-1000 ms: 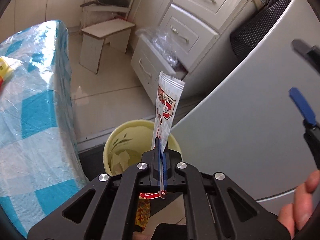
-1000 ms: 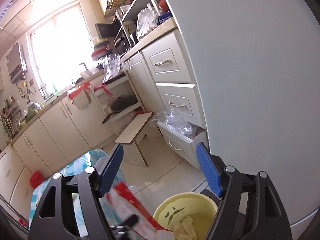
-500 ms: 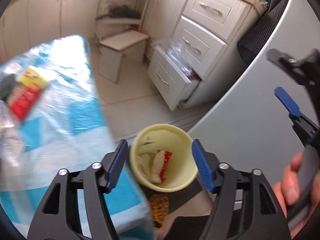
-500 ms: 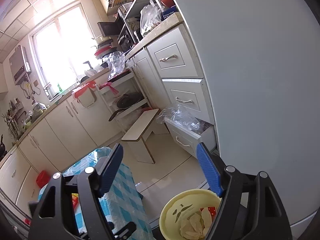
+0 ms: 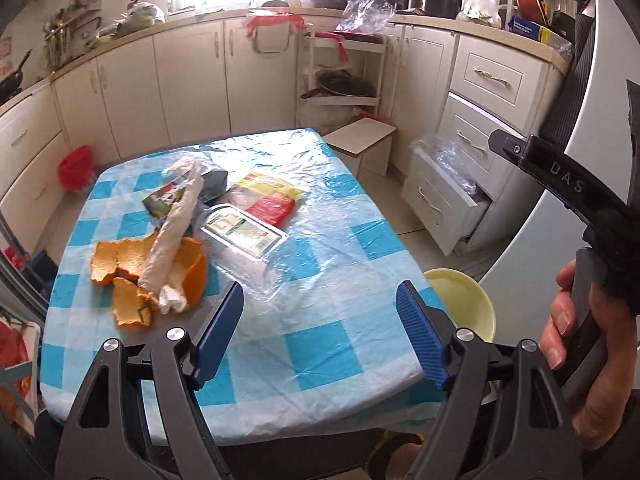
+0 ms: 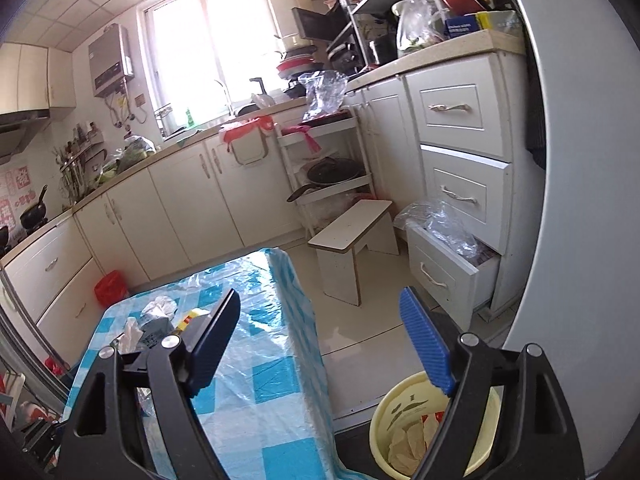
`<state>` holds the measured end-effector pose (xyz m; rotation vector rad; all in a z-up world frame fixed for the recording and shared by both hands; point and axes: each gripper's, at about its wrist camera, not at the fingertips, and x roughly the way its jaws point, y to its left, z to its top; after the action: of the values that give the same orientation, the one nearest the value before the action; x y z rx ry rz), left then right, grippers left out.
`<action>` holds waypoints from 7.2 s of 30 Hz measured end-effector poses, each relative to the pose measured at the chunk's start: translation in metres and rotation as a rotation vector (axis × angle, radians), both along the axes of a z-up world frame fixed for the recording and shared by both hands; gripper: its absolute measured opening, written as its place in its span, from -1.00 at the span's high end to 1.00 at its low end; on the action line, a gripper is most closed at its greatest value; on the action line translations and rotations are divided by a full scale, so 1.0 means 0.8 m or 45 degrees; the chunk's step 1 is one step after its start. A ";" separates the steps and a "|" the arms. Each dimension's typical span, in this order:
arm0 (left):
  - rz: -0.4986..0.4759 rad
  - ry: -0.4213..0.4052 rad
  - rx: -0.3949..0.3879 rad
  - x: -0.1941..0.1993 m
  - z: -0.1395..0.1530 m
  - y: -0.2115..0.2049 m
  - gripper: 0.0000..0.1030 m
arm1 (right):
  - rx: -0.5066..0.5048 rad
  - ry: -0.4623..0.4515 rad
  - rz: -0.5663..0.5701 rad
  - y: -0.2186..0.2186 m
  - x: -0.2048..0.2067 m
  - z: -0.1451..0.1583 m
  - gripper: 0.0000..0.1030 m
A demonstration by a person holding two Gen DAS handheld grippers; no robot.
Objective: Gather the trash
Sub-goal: 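Return both tools to the table over the orange peels, then grasp an orange peel with the left tool while the right tool grasps the tissue, then carry the peel and tissue to the yellow bin and release both, then return both open tools to the table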
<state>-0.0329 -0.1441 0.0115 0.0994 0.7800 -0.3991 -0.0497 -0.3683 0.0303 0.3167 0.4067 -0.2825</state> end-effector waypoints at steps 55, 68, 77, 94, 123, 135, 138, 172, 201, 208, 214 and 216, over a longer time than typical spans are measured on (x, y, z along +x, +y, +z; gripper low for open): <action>0.311 0.190 0.036 0.145 -0.128 0.216 -0.28 | 0.123 0.418 0.728 0.217 0.107 -0.102 -0.53; 0.145 0.196 -0.059 0.146 -0.124 0.220 0.83 | 0.120 0.365 0.738 0.227 0.119 -0.098 -0.53; 0.118 0.223 -0.091 0.135 -0.122 0.238 0.89 | 0.226 0.471 0.765 0.228 0.113 -0.110 -0.53; 0.049 0.197 -0.151 0.133 -0.130 0.242 0.92 | 0.292 0.427 0.801 0.276 0.181 -0.093 -0.39; 0.163 0.117 -0.293 0.116 -0.099 0.279 0.92 | 0.344 0.204 0.854 0.245 0.156 -0.038 0.90; 0.178 0.024 -0.288 0.073 -0.046 0.272 0.92 | 0.361 0.165 0.715 0.167 0.082 -0.038 0.90; 0.176 0.008 -0.293 0.066 -0.036 0.270 0.92 | 0.380 0.171 0.672 0.152 0.072 -0.046 0.90; -0.076 -0.059 -0.348 0.026 0.038 0.138 0.92 | 0.405 0.154 0.274 -0.012 -0.003 -0.044 0.89; -0.497 0.199 -0.116 0.016 -0.092 -0.233 0.92 | 0.411 0.198 -0.097 -0.161 0.004 -0.048 -0.43; -0.518 0.308 -0.017 0.033 -0.142 -0.306 0.70 | 0.297 0.023 -0.147 -0.156 -0.025 -0.008 -0.48; -0.497 0.284 -0.018 0.032 -0.134 -0.305 -0.08 | 0.339 0.014 -0.163 -0.166 -0.020 -0.010 -0.48; -0.483 0.267 -0.008 0.029 -0.128 -0.296 -0.20 | 0.331 0.016 -0.151 -0.161 -0.012 -0.009 -0.48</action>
<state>-0.0096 -0.3807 -0.0906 0.2034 0.9694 -0.7811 -0.0597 -0.4972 0.0234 0.5953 0.4387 -0.3486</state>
